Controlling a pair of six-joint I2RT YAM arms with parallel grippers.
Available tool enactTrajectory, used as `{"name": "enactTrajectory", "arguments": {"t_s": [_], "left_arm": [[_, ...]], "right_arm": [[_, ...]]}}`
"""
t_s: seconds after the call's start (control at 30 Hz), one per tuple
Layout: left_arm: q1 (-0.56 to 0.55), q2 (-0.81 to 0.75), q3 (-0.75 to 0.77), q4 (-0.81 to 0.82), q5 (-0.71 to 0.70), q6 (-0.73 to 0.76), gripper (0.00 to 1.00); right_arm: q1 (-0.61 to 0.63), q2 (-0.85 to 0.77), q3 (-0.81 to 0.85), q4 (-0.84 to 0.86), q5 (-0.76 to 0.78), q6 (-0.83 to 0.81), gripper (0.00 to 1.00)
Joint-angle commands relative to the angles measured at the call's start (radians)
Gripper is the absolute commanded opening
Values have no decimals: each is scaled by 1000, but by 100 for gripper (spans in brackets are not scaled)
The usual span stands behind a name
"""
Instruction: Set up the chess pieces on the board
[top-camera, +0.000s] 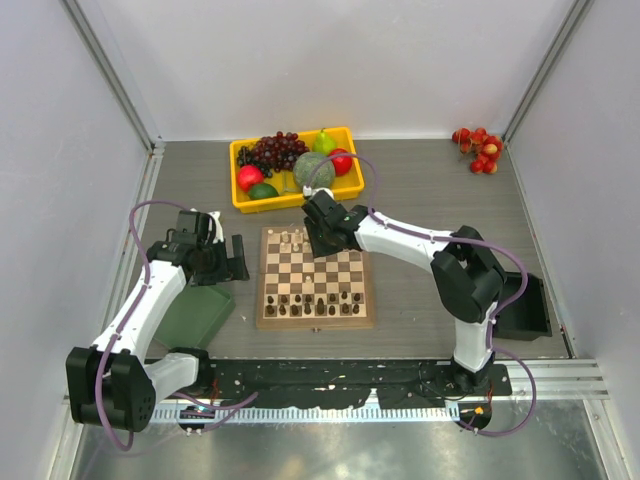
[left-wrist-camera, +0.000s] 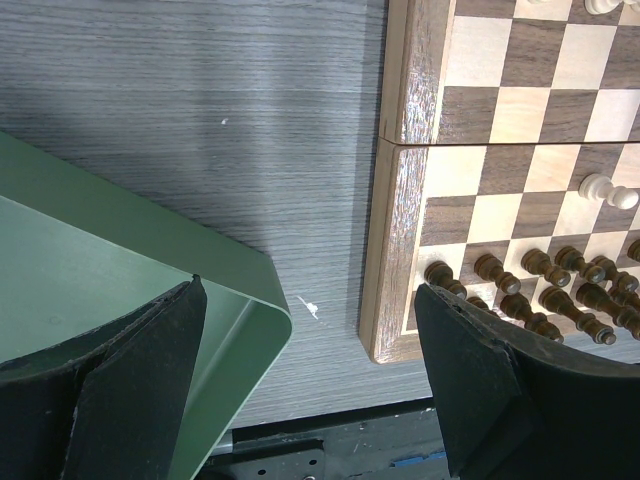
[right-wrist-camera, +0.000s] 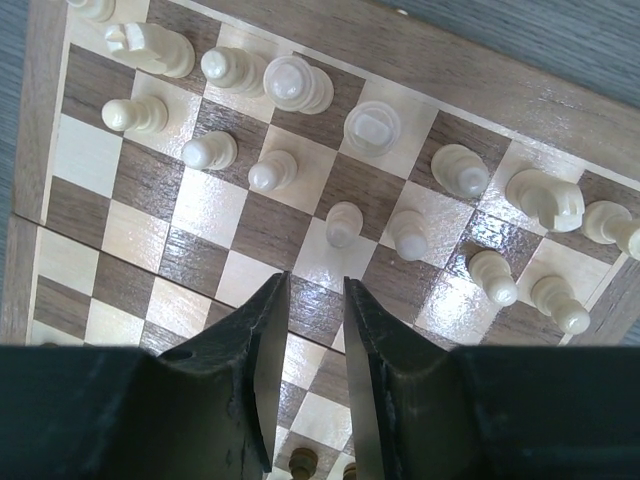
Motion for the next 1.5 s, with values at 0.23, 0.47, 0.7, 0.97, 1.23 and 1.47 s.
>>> {"name": "enactTrajectory", "arguments": {"t_s": [0.23, 0.47, 0.7, 0.97, 1.23, 1.47], "left_arm": [[5, -16, 16, 24, 10, 6, 92], [5, -13, 16, 28, 13, 6, 92], [5, -15, 18, 24, 11, 6, 92], [5, -15, 16, 26, 10, 6, 92], [5, -12, 18, 26, 10, 7, 92], [4, -13, 16, 26, 11, 6, 92]], "right_arm": [[-7, 54, 61, 28, -13, 13, 30], [-19, 83, 80, 28, -4, 9, 28], [-36, 105, 97, 28, -4, -1, 28], [-36, 80, 90, 33, -32, -4, 28], [-35, -7, -16, 47, -10, -1, 28], [-45, 9, -27, 53, -1, 6, 28]]}}
